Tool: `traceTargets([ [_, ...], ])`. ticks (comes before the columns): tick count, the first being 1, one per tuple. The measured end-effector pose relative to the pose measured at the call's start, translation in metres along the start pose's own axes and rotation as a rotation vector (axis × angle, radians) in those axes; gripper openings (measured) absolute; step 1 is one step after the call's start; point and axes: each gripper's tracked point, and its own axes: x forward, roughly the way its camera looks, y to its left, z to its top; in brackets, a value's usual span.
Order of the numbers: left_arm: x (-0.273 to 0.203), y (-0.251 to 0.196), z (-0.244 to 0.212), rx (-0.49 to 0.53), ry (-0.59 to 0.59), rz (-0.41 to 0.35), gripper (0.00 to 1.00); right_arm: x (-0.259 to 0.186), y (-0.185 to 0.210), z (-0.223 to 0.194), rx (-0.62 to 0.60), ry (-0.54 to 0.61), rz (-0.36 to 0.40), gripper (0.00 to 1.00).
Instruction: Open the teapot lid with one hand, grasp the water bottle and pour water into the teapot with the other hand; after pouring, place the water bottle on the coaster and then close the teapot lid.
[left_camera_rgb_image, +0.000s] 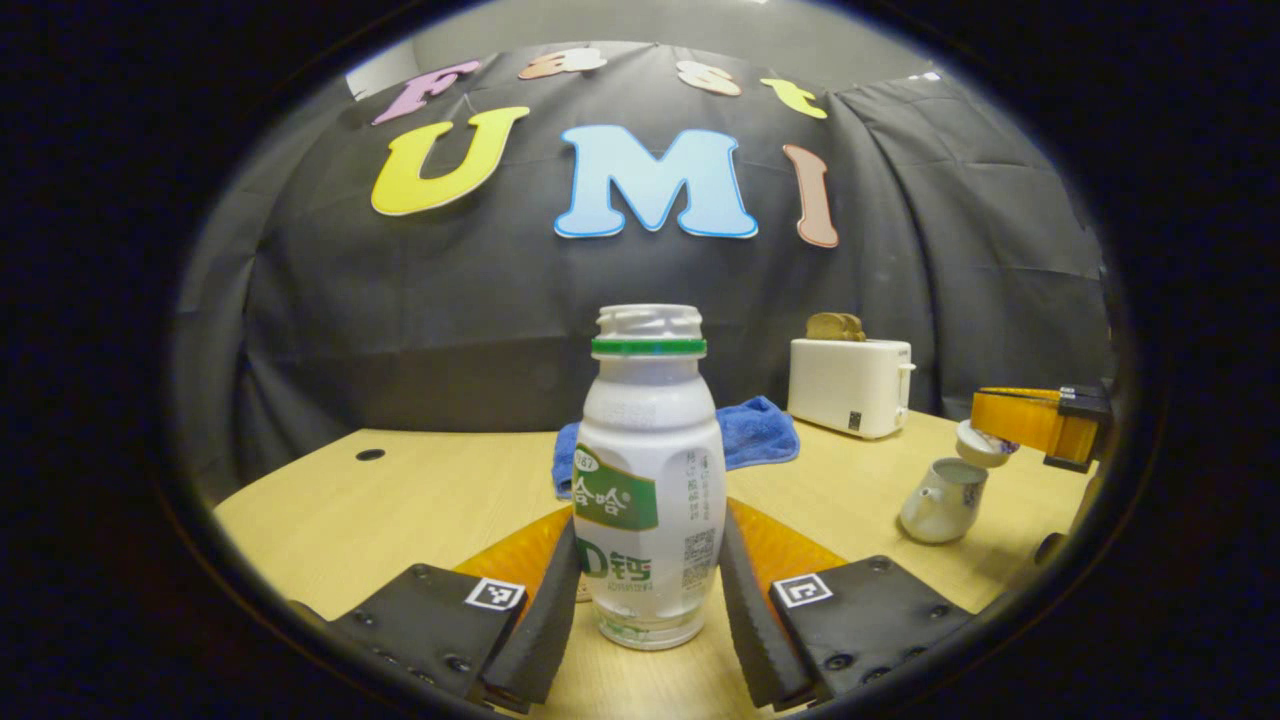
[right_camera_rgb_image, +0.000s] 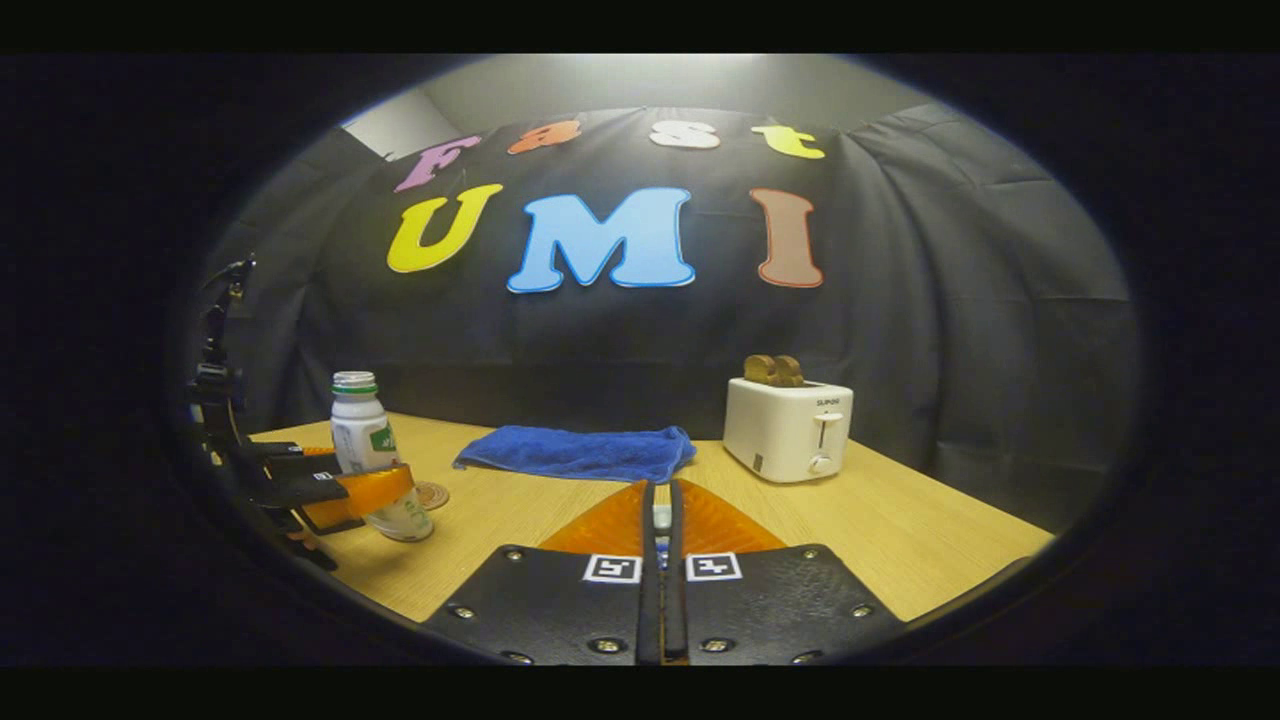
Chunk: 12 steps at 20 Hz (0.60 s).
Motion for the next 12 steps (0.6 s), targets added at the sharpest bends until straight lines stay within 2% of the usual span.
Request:
traceTargets([
  [3, -0.006, -0.003, 0.004, 0.027, -0.005, 0.001, 0.79, -0.024, 0.002, 0.009, 0.027, -0.014, 0.016, 0.02],
  [6, -0.008, -0.012, 0.012, 0.105, -0.015, 0.005, 0.81, -0.055, -0.003, 0.010, 0.017, -0.027, 0.008, 0.02],
  [7, -0.006, -0.017, 0.010, 0.134, -0.010, 0.000, 0.75, -0.066, -0.007, 0.008, 0.021, -0.025, -0.003, 0.02],
  [8, -0.006, -0.022, 0.011, 0.159, -0.009, -0.002, 0.81, -0.076, -0.010, 0.004, 0.029, -0.021, -0.009, 0.02],
  [9, -0.007, -0.028, 0.010, 0.183, -0.005, -0.009, 0.75, -0.086, -0.013, 0.001, 0.038, -0.016, -0.017, 0.02],
  [12, -0.006, -0.041, 0.010, 0.280, 0.000, -0.010, 0.75, -0.112, -0.026, -0.008, 0.039, -0.006, -0.050, 0.02],
])
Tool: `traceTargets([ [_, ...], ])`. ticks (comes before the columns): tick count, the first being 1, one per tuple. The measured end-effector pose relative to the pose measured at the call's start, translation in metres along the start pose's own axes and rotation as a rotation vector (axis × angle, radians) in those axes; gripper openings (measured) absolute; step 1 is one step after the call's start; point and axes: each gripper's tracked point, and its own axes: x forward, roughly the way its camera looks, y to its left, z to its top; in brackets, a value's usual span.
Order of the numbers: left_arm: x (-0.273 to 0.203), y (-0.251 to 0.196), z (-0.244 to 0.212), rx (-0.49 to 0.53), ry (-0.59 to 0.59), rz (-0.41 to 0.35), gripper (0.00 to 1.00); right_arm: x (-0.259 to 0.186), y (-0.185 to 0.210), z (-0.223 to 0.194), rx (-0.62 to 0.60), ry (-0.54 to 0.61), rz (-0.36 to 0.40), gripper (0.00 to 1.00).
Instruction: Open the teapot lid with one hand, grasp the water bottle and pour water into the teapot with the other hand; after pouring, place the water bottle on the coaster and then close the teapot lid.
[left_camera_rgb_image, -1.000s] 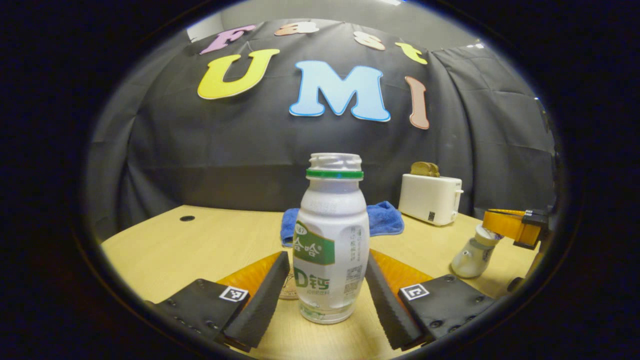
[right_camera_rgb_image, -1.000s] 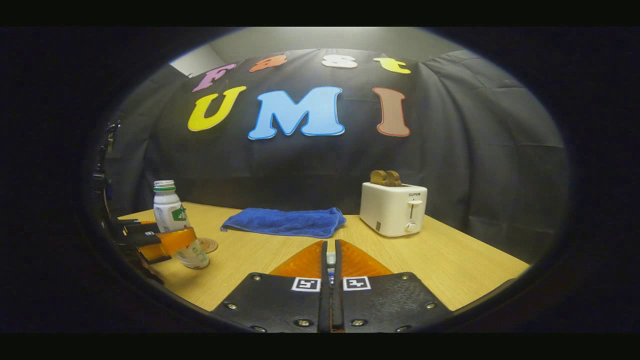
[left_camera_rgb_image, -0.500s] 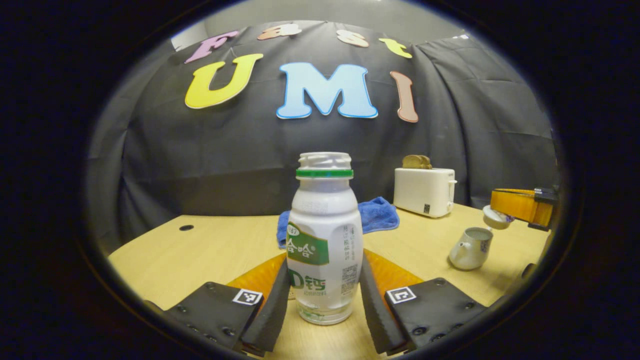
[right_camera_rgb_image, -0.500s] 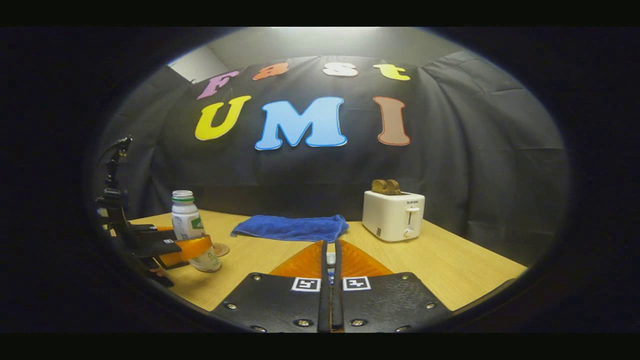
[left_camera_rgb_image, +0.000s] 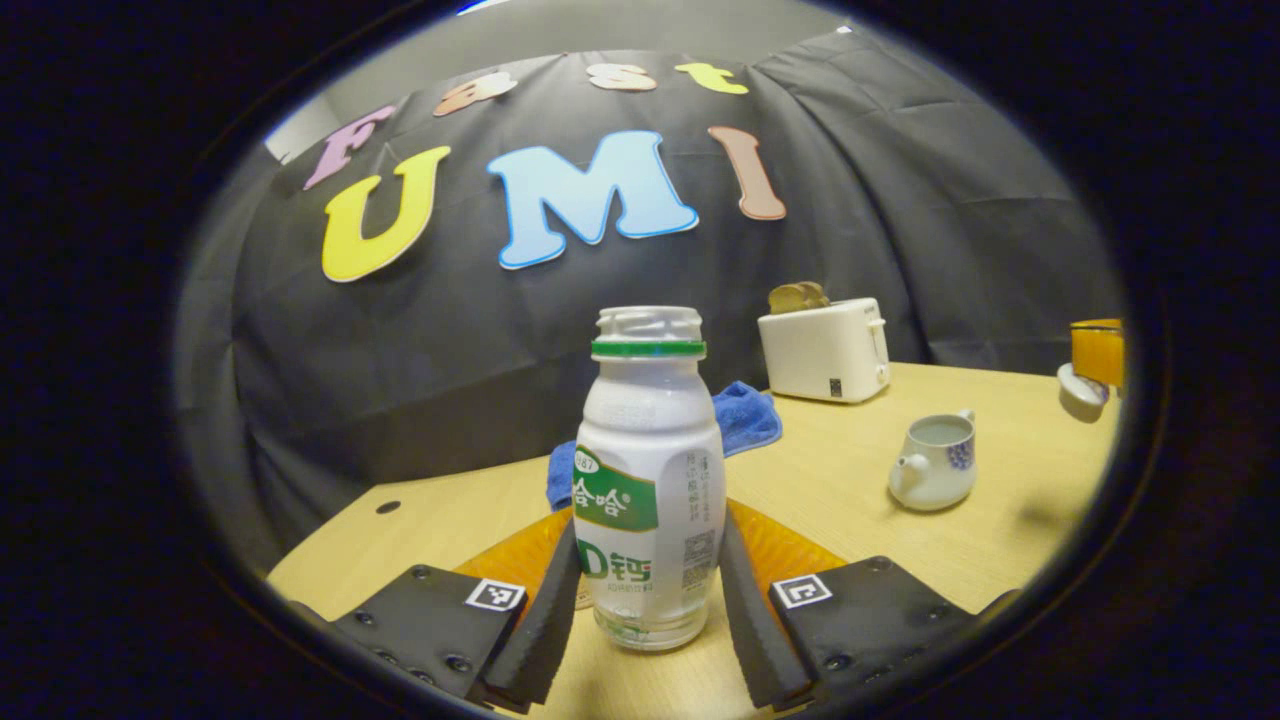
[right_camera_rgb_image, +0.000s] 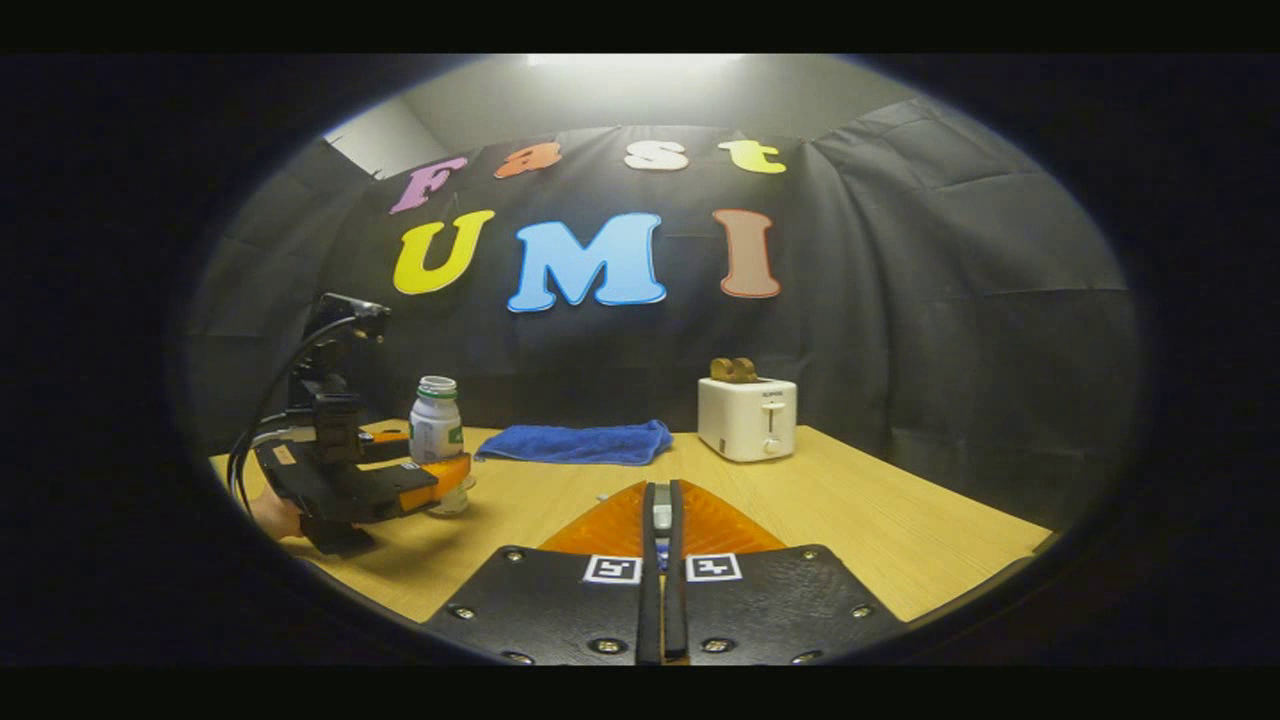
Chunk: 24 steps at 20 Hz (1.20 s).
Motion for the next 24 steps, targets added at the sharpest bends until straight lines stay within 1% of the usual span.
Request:
traceTargets([
  [1, 0.002, -0.003, 0.001, 0.036, 0.003, 0.001, 0.81, -0.007, -0.004, -0.004, -0.002, 0.006, -0.009, 0.02],
  [2, 0.004, -0.007, 0.001, 0.069, 0.006, 0.000, 0.75, -0.013, -0.007, -0.008, -0.005, 0.014, -0.016, 0.02],
  [4, 0.007, -0.013, 0.003, 0.144, 0.013, 0.000, 0.81, -0.023, -0.012, -0.015, 0.000, 0.026, -0.025, 0.02],
  [6, 0.010, -0.020, 0.003, 0.233, 0.021, 0.003, 0.81, -0.031, -0.017, -0.024, -0.014, 0.042, -0.041, 0.02],
  [7, 0.012, -0.024, 0.003, 0.275, 0.022, 0.005, 0.68, -0.035, -0.020, -0.024, -0.017, 0.042, -0.049, 0.02],
  [8, 0.014, -0.028, 0.004, 0.314, 0.025, 0.005, 0.68, -0.037, -0.021, -0.025, -0.017, 0.043, -0.052, 0.02],
  [10, 0.020, -0.038, 0.006, 0.381, 0.023, -0.002, 0.82, -0.041, -0.026, -0.028, -0.015, 0.051, -0.061, 0.02],
  [15, 0.032, -0.055, 0.008, 0.587, 0.029, 0.005, 0.82, -0.047, -0.039, -0.033, -0.006, 0.059, -0.087, 0.02],
  [17, 0.036, -0.063, 0.009, 0.634, 0.021, -0.001, 0.82, -0.047, -0.043, -0.036, 0.000, 0.064, -0.092, 0.02],
  [18, 0.038, -0.067, 0.009, 0.649, 0.025, -0.009, 0.75, -0.047, -0.044, -0.035, 0.007, 0.064, -0.095, 0.02],
  [22, 0.043, -0.071, 0.005, 0.724, 0.044, -0.009, 0.74, -0.047, -0.052, -0.038, 0.018, 0.068, -0.105, 0.02],
  [23, 0.044, -0.072, 0.004, 0.752, 0.047, -0.002, 0.82, -0.047, -0.053, -0.038, 0.020, 0.068, -0.106, 0.02],
  [24, 0.045, -0.072, 0.006, 0.779, 0.046, 0.002, 0.74, -0.047, -0.053, -0.038, 0.021, 0.066, -0.106, 0.02],
])
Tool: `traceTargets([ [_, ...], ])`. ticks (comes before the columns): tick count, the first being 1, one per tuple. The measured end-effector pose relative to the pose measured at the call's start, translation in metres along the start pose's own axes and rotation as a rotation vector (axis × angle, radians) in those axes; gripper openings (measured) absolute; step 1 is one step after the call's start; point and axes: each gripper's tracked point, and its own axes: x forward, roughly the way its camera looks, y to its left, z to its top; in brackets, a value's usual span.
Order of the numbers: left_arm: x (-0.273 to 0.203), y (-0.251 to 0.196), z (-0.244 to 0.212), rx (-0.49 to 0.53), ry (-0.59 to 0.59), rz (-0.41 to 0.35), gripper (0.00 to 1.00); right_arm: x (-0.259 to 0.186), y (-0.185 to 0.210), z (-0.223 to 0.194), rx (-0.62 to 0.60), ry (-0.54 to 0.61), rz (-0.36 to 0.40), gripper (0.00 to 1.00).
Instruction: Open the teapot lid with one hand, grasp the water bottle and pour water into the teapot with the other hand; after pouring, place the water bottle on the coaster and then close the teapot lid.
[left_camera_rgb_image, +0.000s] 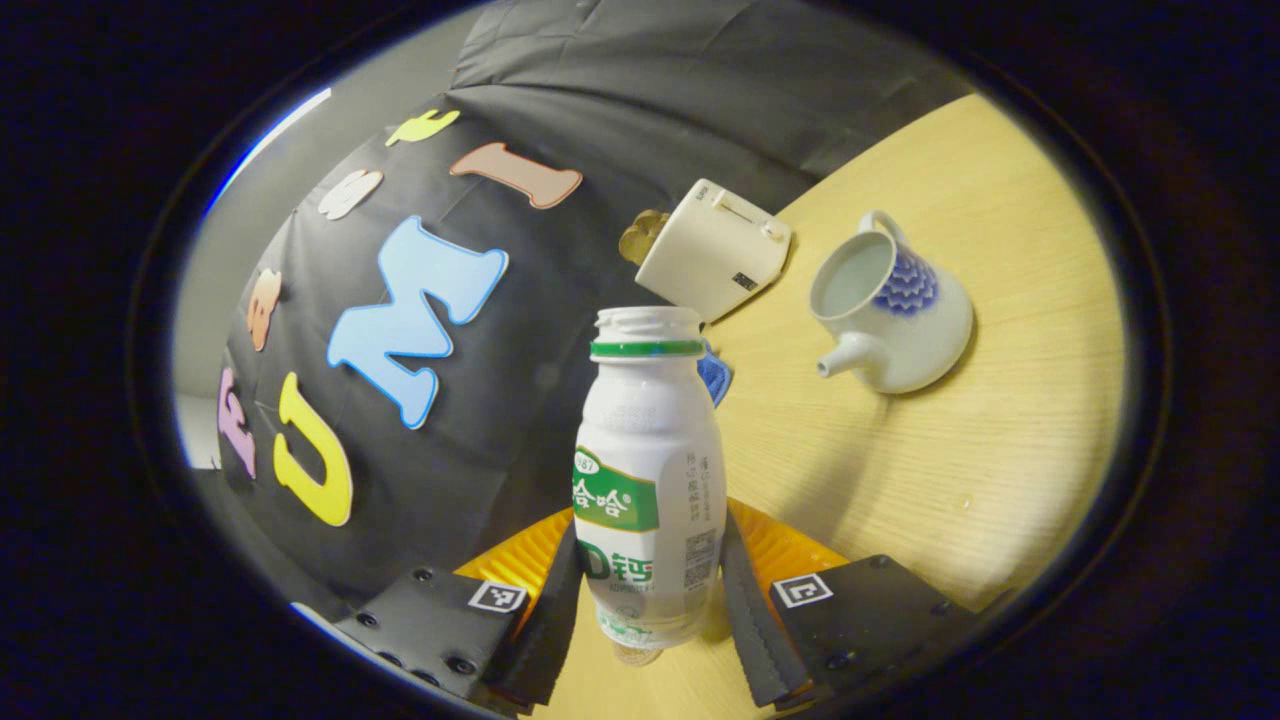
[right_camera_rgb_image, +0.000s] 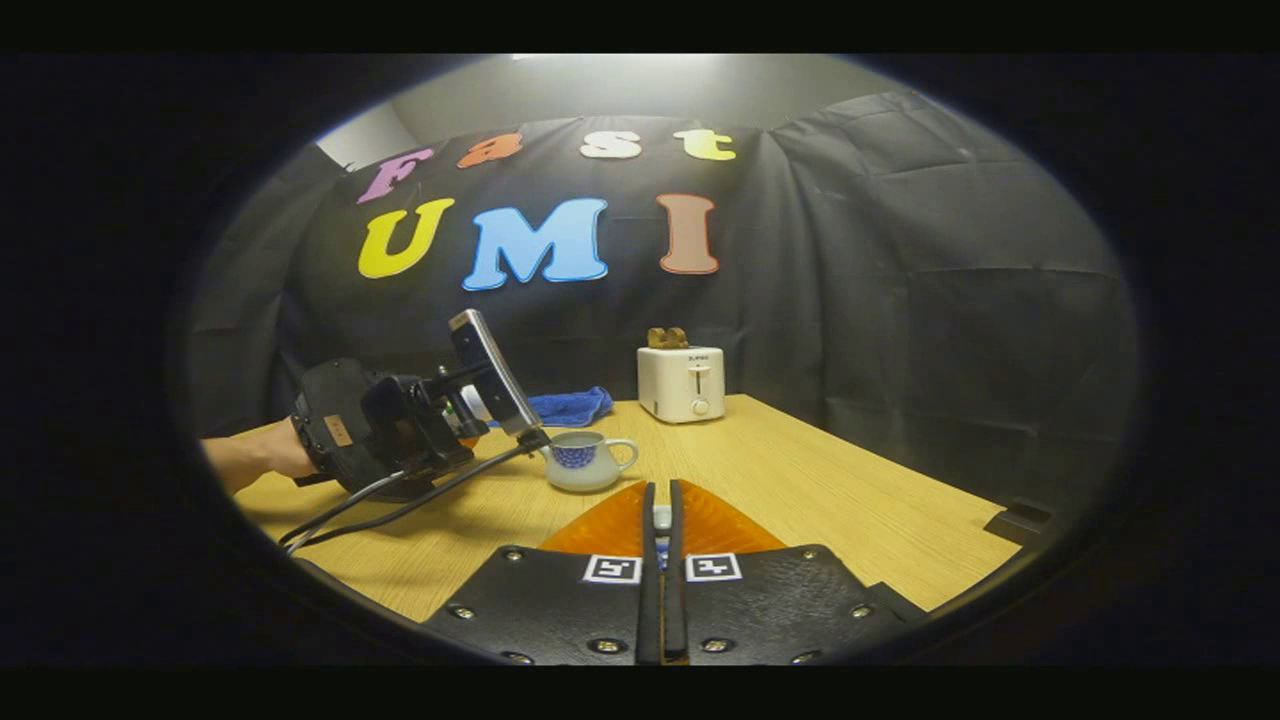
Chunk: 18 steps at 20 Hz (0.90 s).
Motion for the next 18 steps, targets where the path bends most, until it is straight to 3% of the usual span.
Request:
traceTargets([
  [3, 0.004, -0.002, 0.009, 0.077, -0.010, -0.001, 0.74, 0.000, -0.001, 0.001, 0.005, -0.006, 0.000, 0.02],
  [4, 0.004, -0.005, 0.012, 0.095, -0.015, -0.003, 0.82, 0.000, -0.001, 0.002, 0.006, -0.007, 0.001, 0.02],
  [5, 0.004, -0.008, 0.013, 0.113, -0.019, -0.007, 0.74, 0.001, -0.003, 0.001, 0.008, -0.007, -0.001, 0.02],
  [7, 0.002, -0.009, 0.019, 0.158, -0.024, 0.001, 0.78, 0.001, -0.006, 0.000, 0.014, -0.007, -0.004, 0.02],
  [10, 0.000, -0.013, 0.024, 0.208, -0.020, 0.010, 0.74, 0.000, -0.012, 0.000, 0.030, -0.010, -0.012, 0.02],
  [11, 0.000, -0.012, 0.025, 0.220, -0.018, 0.011, 0.82, 0.000, -0.013, 0.000, 0.041, -0.014, -0.013, 0.02],
  [12, 0.000, -0.012, 0.027, 0.239, -0.016, 0.014, 0.74, 0.001, -0.014, 0.000, 0.044, -0.013, -0.014, 0.02],
  [16, -0.005, -0.013, 0.035, 0.329, -0.019, 0.026, 0.78, 0.001, -0.018, 0.000, 0.052, -0.017, -0.013, 0.02],
  [18, -0.006, -0.014, 0.038, 0.353, -0.018, 0.019, 0.74, 0.000, -0.022, 0.000, 0.059, -0.019, -0.015, 0.02],
])
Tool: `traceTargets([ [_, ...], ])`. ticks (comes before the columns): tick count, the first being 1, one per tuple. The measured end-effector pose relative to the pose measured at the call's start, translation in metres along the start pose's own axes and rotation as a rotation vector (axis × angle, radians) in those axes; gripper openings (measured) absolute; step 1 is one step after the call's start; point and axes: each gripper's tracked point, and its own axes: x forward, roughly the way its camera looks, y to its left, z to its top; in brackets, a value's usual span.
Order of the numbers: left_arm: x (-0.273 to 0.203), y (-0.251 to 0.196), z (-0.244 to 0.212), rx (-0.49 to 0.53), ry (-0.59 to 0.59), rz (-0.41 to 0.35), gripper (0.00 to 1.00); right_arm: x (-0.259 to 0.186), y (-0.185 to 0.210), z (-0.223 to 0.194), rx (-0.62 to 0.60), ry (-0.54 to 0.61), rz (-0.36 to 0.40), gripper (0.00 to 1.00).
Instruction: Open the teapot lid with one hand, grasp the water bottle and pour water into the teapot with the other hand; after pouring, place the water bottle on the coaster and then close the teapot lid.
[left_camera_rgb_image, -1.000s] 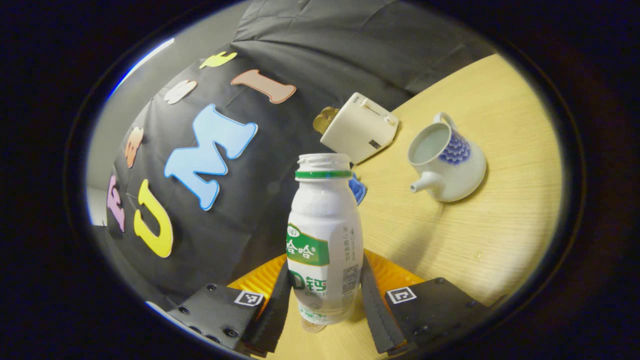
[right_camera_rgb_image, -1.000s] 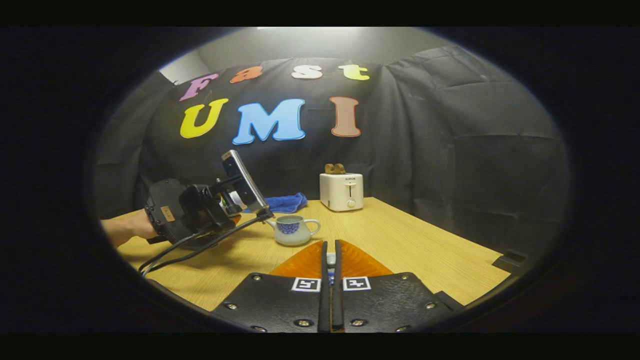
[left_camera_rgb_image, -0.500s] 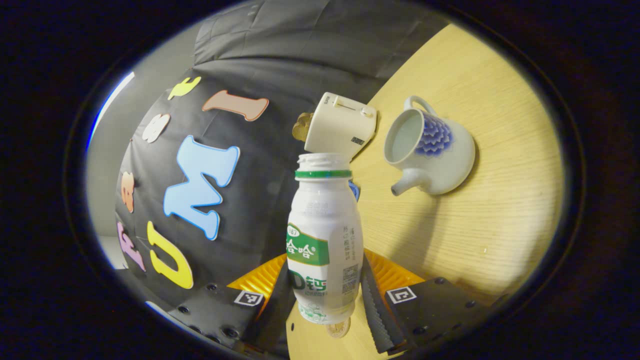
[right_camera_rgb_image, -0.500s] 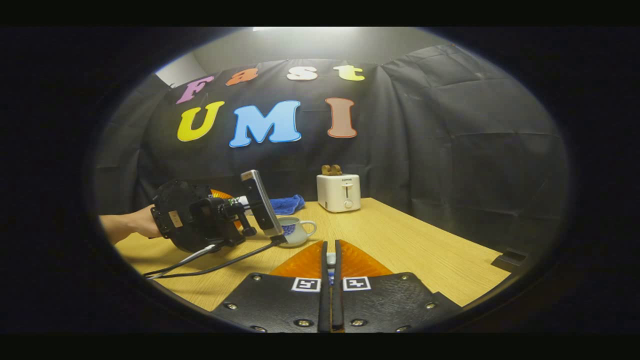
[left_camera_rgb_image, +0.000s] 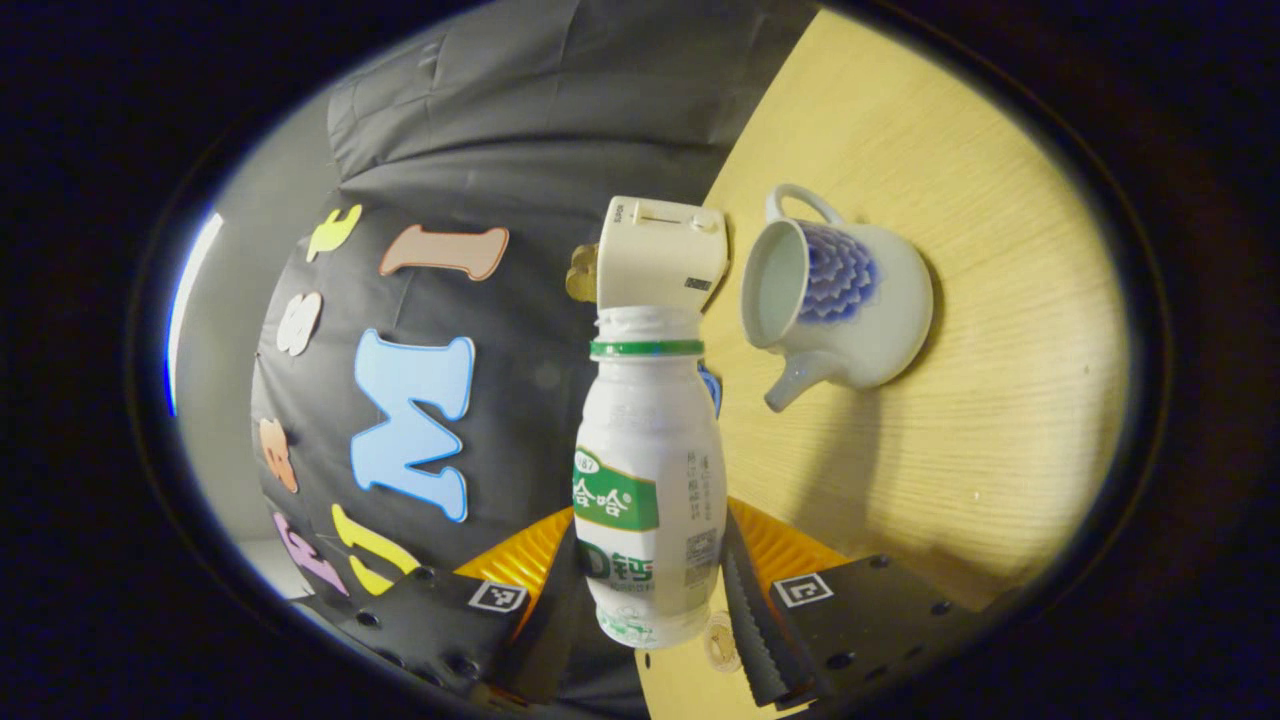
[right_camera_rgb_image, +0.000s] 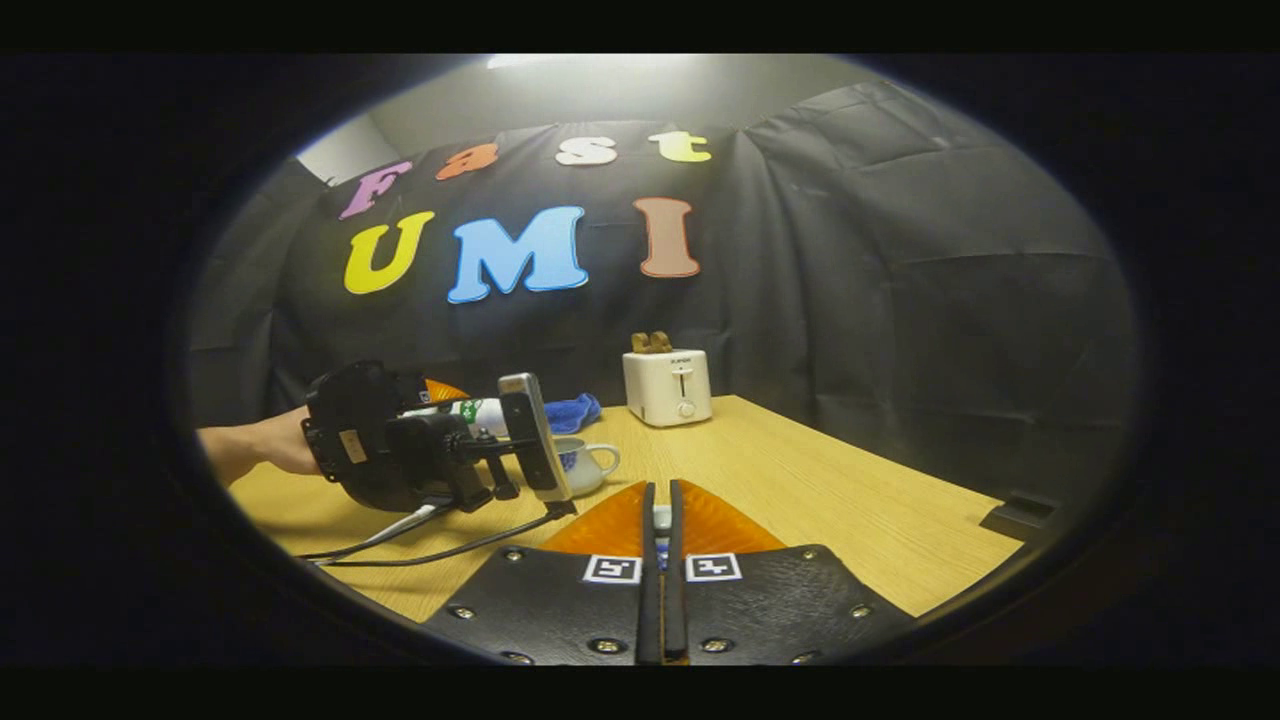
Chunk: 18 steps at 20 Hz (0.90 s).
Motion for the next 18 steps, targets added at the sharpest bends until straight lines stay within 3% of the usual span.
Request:
traceTargets([
  [2, 0.001, 0.002, 0.002, 0.020, 0.001, -0.005, 0.74, 0.001, -0.003, -0.001, 0.012, 0.002, -0.002, 0.02],
  [3, 0.003, 0.003, 0.003, 0.033, 0.004, -0.007, 0.82, 0.001, -0.006, -0.002, 0.015, 0.003, -0.004, 0.02],
  [6, 0.008, 0.006, 0.003, 0.079, 0.013, -0.008, 0.71, 0.001, -0.011, -0.003, 0.024, 0.004, -0.007, 0.02],
  [7, 0.008, 0.006, 0.004, 0.094, 0.014, -0.008, 0.75, 0.001, -0.012, -0.002, 0.026, 0.001, -0.009, 0.02],
  [8, 0.007, 0.006, 0.006, 0.111, 0.013, -0.008, 0.67, 0.002, -0.014, -0.002, 0.026, 0.000, -0.011, 0.02],
  [9, 0.007, 0.007, 0.007, 0.124, 0.011, -0.006, 0.75, 0.002, -0.015, -0.002, 0.031, -0.001, -0.011, 0.02],
  [18, 0.009, 0.013, 0.014, 0.211, 0.002, -0.005, 0.75, -0.001, -0.015, 0.004, 0.049, -0.022, 0.001, 0.02],
])
